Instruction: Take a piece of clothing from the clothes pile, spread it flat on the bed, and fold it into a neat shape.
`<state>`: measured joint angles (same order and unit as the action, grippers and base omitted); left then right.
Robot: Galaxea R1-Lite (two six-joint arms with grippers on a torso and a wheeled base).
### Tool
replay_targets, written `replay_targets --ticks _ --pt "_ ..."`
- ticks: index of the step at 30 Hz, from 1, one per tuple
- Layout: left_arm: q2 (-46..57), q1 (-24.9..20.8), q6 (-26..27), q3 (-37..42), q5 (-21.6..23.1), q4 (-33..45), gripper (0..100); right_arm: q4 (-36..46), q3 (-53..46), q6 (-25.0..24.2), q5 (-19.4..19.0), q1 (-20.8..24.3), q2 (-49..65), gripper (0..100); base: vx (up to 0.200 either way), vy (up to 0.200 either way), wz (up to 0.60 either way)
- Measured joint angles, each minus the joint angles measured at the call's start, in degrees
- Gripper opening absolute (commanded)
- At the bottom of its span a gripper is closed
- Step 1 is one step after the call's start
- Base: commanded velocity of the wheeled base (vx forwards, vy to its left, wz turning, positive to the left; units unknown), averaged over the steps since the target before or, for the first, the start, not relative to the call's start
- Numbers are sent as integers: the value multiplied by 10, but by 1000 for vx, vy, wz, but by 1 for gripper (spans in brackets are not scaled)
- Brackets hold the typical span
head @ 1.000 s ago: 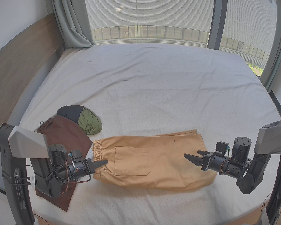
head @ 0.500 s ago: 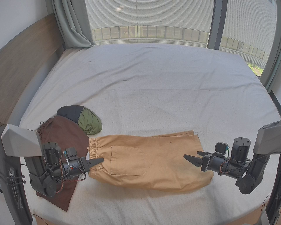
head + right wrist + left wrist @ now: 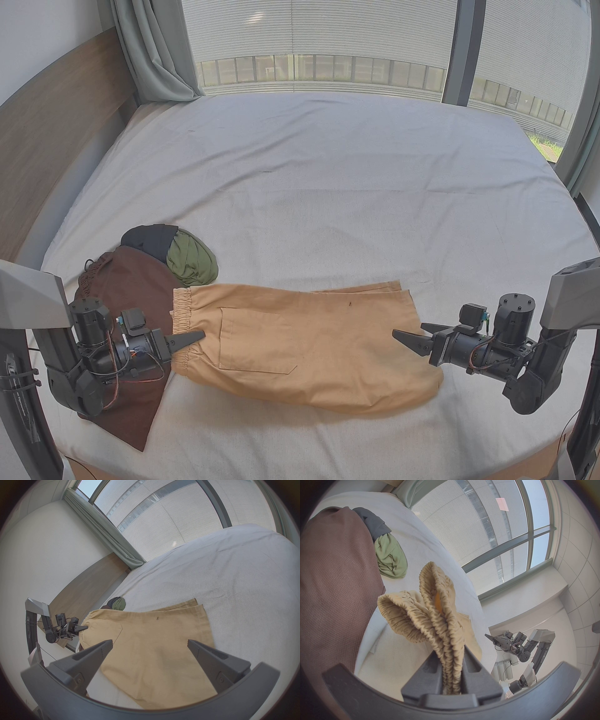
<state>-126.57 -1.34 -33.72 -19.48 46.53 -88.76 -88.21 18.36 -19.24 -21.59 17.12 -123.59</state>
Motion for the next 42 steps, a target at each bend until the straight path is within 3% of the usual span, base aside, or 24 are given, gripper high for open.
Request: replay_targets --ticks 27,33,42 --pt "18 29 2 7 2 1 0 0 0 0 0 2 1 100 0 0 0" --pt "26 16 0 8 -1 1 0 0 0 1 0 3 1 100 0 0 0" --pt "38 -41 -1 6 -40 1 0 0 0 1 0 3 2 100 0 0 0"
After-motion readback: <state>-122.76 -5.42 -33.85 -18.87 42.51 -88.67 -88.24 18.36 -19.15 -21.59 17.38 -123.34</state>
